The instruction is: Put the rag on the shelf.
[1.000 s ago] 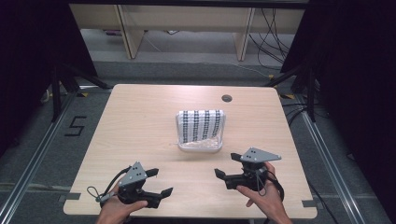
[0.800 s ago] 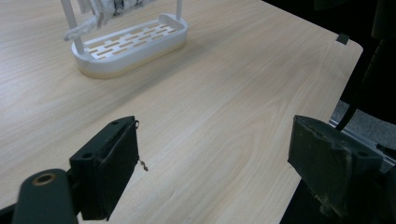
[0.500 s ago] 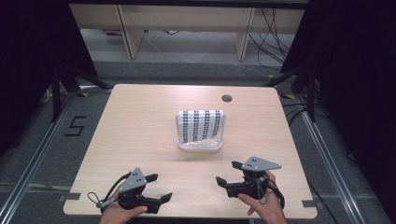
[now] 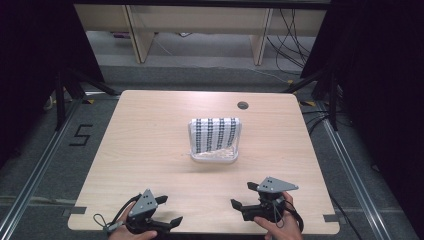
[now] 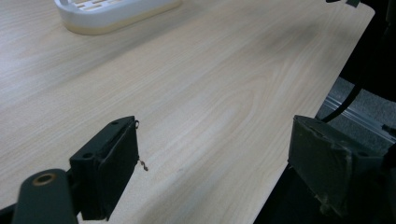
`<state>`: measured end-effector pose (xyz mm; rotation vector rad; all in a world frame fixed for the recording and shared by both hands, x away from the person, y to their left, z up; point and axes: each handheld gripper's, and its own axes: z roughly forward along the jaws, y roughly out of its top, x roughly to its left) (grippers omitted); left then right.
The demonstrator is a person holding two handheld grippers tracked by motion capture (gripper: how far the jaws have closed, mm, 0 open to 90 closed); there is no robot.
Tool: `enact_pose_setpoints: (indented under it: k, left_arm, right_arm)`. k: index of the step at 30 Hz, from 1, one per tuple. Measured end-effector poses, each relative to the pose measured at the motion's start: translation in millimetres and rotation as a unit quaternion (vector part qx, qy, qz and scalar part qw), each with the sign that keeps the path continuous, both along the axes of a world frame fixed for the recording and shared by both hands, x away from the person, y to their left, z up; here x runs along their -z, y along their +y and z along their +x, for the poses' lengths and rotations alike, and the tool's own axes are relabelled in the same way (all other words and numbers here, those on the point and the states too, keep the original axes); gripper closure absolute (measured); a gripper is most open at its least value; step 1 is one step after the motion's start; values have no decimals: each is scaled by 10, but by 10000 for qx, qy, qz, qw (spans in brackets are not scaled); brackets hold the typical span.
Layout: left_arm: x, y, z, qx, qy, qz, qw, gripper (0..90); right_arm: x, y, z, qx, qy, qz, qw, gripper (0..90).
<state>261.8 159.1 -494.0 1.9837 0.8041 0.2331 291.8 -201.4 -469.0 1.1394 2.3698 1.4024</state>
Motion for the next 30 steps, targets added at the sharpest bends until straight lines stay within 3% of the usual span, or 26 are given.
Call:
enact_pose_setpoints:
  k: [1, 2, 3, 5, 7, 8, 9, 11, 14, 15, 16, 18, 19, 20, 23, 24, 28, 30]
  left_arm:
    - [7, -2, -7, 21, -4, 13, 10000, 155]
    - [15, -11, -21, -5, 45, -38, 10000, 155]
    - [15, -1, -16, 88, 46, -17, 9999, 155]
    - [14, 4, -18, 76, 69, -38, 9999, 155]
    - [15, 13, -26, 40, 116, -7, 9999, 155]
    - [24, 28, -19, 67, 79, 79, 9999, 155]
    - [43, 12, -26, 58, 96, -55, 9999, 154]
    - [61, -13, -45, -10, 164, -106, 9998, 154]
    - [71, -28, -55, 36, 130, -75, 9999, 154]
    - [67, -25, -57, 44, 140, -13, 9999, 154]
    - [69, -26, -58, 37, 132, 23, 9999, 154]
    - [86, -42, -63, 32, 118, -1, 9999, 154]
    - [88, -42, -62, 70, 102, 50, 9999, 154]
    - [92, -52, -64, 79, 108, 65, 9999, 154]
    - [95, -73, -71, 152, 94, 159, 9997, 154]
    - [96, -76, -75, 152, 104, 146, 9997, 154]
    - [98, -72, -66, 168, 97, 195, 9996, 154]
    - [100, -73, -65, 157, 98, 193, 9996, 154]
  right_arm:
    - [26, -12, 19, -80, -191, -92, 9997, 166]
    - [30, 1, -11, -58, -24, -44, 10000, 166]
    - [47, -14, 4, -126, -227, -184, 9995, 164]
    - [50, -8, -44, -90, -32, -116, 9999, 162]
    - [67, -19, -44, -158, -127, -195, 9996, 162]
    - [82, -6, -54, -97, -55, -170, 9998, 162]
    - [92, -14, -59, -151, -65, -152, 9997, 162]
    - [117, -16, -73, -158, -10, -171, 9997, 162]
    - [146, -18, -104, -149, 74, -236, 9996, 162]
    - [157, -4, -129, -123, 201, -185, 9996, 162]
    - [163, -21, -115, -174, 80, -305, 9994, 162]
    - [184, -14, -114, -227, 58, -308, 9993, 162]
    - [185, 2, -151, -101, 199, -317, 9992, 163]
    - [198, -7, -129, -204, 83, -378, 9990, 163]
    - [211, 23, -157, -202, 153, -477, 9985, 164]
    - [216, 17, -144, -266, 35, -522, 9983, 164]
    - [237, 36, -134, -379, 79, -500, 9980, 164]
    - [228, 34, -145, -293, 112, -539, 9981, 164]
